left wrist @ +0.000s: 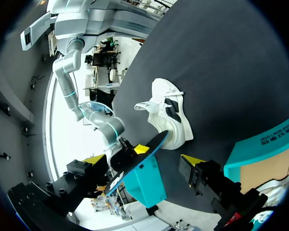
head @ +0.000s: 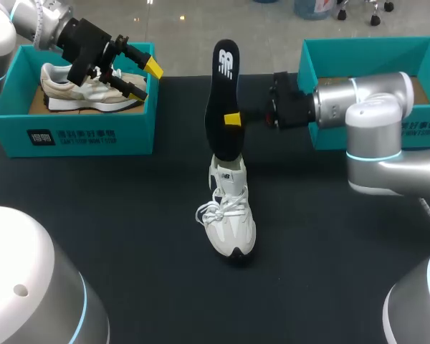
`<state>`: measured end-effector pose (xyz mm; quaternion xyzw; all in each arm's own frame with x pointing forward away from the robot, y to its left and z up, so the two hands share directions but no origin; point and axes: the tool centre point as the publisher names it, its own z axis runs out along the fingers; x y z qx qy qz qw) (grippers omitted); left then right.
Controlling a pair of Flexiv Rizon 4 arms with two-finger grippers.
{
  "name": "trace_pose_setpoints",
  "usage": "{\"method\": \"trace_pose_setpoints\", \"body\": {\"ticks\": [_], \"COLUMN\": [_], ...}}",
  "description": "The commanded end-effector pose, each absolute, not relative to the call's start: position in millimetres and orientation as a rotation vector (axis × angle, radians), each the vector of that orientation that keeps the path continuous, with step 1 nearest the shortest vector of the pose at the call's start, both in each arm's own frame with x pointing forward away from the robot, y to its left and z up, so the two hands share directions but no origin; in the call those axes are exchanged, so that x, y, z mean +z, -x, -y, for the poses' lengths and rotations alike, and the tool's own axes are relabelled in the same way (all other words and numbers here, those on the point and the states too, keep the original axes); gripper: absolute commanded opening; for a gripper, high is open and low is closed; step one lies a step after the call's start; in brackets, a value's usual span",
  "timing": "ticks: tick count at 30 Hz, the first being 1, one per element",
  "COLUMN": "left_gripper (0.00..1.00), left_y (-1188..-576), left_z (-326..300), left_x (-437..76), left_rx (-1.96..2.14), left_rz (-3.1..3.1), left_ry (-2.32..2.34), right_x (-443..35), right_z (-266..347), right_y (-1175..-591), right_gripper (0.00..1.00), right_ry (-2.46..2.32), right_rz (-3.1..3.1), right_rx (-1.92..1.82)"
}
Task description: Take the shoe out of the shoebox, open the shoe tongue, remove and reinsert the insole, then place the shoe into the shoebox
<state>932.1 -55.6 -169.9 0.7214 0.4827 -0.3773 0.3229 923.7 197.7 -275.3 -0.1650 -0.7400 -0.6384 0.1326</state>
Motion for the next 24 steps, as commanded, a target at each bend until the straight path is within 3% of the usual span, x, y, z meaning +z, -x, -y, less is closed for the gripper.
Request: {"method": "trace_pose_setpoints", "body": {"ticks": [1, 24], "left_gripper": [1.00, 1.00], "left_y": [-932.0, -932.0], "left_z": [55.0, 55.0], "left_x": [-169.3, -169.3], "left_rx": [-0.988, -0.988], "left_rz": [-1.268, -1.268], "left_ry": [-1.897, -1.897], "right_x": [-280.2, -317.4], "right_z": [-199.9, -195.5], "right_y": [-920.9, -905.0], "right_gripper": [0.00, 0.00], "right_ry": [0.470, 0.489], "right_rz": [2.154, 2.157], "right_rx": [-1.836, -1.800]}}
